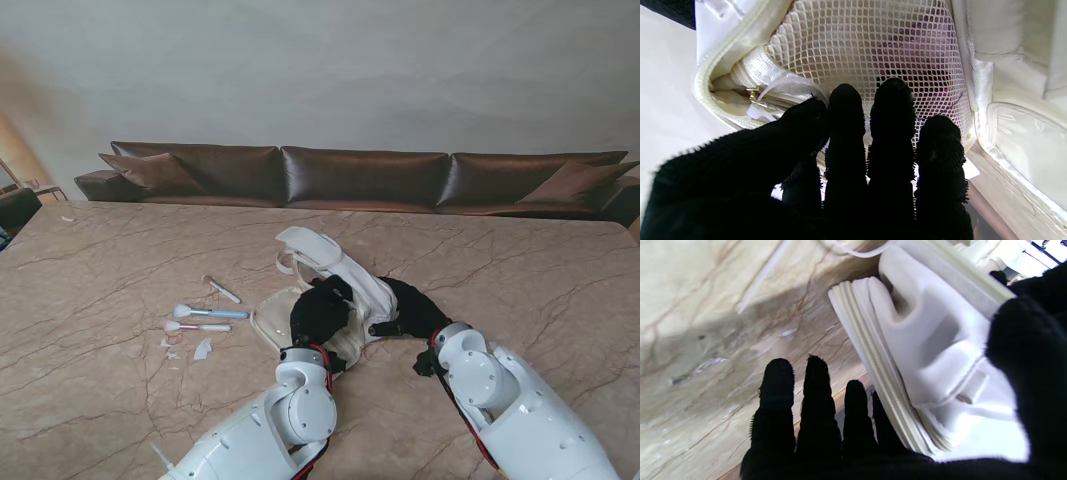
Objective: Pack the cosmetics bag
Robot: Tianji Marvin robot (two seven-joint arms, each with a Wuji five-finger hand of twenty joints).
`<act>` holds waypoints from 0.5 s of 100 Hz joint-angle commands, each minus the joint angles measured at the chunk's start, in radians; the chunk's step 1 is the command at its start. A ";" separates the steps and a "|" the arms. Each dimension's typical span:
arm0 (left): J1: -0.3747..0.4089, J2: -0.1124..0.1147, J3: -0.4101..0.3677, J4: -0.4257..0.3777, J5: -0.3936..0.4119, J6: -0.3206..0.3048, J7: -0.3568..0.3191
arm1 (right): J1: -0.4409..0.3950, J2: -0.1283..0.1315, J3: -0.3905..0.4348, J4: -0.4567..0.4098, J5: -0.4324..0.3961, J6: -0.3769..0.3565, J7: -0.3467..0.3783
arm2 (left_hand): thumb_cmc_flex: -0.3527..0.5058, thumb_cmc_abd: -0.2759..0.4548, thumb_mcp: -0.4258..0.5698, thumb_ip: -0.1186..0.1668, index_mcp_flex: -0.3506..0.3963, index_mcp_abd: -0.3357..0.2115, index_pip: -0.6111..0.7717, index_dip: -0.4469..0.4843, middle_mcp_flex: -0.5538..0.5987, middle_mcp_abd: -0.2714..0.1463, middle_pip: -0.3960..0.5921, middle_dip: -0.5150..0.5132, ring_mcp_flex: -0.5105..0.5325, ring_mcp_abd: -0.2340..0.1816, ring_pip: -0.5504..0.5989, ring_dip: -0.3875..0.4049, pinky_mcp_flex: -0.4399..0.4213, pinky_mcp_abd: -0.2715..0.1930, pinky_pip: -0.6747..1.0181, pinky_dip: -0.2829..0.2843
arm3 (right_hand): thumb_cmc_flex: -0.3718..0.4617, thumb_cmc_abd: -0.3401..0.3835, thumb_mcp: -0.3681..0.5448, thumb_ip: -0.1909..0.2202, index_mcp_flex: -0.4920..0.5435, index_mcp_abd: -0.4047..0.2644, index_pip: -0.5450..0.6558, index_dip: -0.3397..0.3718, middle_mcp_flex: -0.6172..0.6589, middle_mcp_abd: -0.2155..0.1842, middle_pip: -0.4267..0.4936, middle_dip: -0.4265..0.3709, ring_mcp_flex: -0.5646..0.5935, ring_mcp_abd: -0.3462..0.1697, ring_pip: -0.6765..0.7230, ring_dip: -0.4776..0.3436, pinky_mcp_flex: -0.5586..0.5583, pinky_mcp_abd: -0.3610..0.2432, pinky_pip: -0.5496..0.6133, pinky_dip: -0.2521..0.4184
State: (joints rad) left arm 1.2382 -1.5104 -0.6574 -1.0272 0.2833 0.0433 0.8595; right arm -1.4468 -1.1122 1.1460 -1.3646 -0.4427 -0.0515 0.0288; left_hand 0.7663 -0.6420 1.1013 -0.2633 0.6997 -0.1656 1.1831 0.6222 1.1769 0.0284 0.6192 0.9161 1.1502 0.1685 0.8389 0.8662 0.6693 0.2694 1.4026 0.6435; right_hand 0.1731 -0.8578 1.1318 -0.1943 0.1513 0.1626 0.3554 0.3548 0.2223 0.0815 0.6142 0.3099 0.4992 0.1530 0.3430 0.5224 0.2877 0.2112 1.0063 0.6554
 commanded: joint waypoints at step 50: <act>0.004 -0.023 0.019 -0.010 0.009 -0.017 0.017 | -0.015 -0.035 -0.102 -0.007 0.009 0.096 -0.093 | -0.035 -0.035 0.060 -0.020 0.064 -0.032 0.043 -0.049 0.062 -0.056 0.018 -0.063 0.075 0.004 0.022 -0.032 0.060 0.022 0.061 -0.005 | -0.156 -0.064 0.089 -0.054 0.036 0.184 -0.449 -0.402 -0.110 0.155 -0.672 -0.315 -0.228 0.094 -0.132 -0.062 -0.150 0.124 -0.183 0.119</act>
State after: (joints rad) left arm 1.2374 -1.5160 -0.6472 -1.0224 0.2861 0.0407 0.8807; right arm -1.4531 -1.1204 1.0747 -1.3812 -0.4245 0.0431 -0.0660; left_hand 0.7589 -0.6455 1.1445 -0.2647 0.7136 -0.1521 1.1872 0.5847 1.1947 0.0364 0.6194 0.8630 1.1865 0.1685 0.8499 0.8428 0.7158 0.2711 1.4158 0.6427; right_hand 0.0548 -0.8890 1.2006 -0.2203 0.1410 0.3273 -0.0801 -0.0328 0.1593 0.2241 -0.0297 0.0170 0.2973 0.2304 0.2308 0.4701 0.1421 0.3225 0.8322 0.7532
